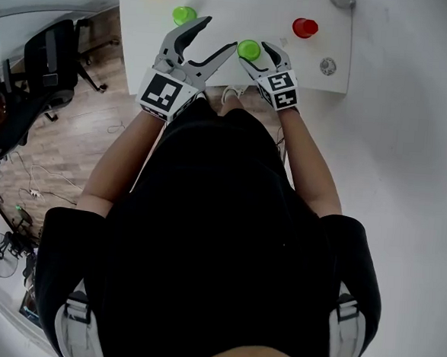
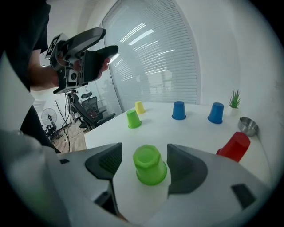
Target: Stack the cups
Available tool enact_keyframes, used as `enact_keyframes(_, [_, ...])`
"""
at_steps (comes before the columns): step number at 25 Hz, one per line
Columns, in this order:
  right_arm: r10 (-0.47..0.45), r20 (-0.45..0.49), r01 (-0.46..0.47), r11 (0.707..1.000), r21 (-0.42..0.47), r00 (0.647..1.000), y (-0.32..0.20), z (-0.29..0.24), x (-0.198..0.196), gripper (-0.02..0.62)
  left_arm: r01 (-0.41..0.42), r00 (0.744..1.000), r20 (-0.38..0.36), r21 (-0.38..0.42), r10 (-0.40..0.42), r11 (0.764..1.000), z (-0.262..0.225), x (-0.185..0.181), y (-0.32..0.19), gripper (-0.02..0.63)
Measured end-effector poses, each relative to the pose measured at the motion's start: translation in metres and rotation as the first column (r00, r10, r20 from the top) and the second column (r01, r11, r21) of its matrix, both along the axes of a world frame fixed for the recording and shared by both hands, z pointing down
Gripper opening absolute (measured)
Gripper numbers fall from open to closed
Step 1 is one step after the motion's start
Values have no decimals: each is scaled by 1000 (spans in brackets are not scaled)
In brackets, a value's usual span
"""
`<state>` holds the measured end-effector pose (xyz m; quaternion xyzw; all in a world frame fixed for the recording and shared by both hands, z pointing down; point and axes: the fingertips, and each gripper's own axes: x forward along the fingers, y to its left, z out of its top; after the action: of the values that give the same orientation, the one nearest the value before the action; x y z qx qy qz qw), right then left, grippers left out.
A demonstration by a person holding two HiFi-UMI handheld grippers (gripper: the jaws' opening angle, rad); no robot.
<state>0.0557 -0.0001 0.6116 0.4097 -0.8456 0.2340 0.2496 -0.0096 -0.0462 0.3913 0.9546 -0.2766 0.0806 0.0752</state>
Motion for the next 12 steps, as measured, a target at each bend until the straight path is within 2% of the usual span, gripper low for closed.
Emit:
enact_keyframes(5, [-18,-28,17,999,-30,999,3,22,1,313,1,1000,15,-11,-1,1000,10,1,-2,270])
enact_keyframes(7, [-20,-42,19,999,-36,999,3,28,3,287,11,1000,23,-27,-10,1000,17,-1,-2,268])
enact_keyframes(9, [-15,-47,13,999,-32,999,0,29,5,231,21,999,26,-32,-20,999,18,-3,-4,268])
enact_keyframes(12, [-6,-35,6,1000,-1,999,-11,20,4,224,38,999,28,-25,-38,999,17,-6,-8,268])
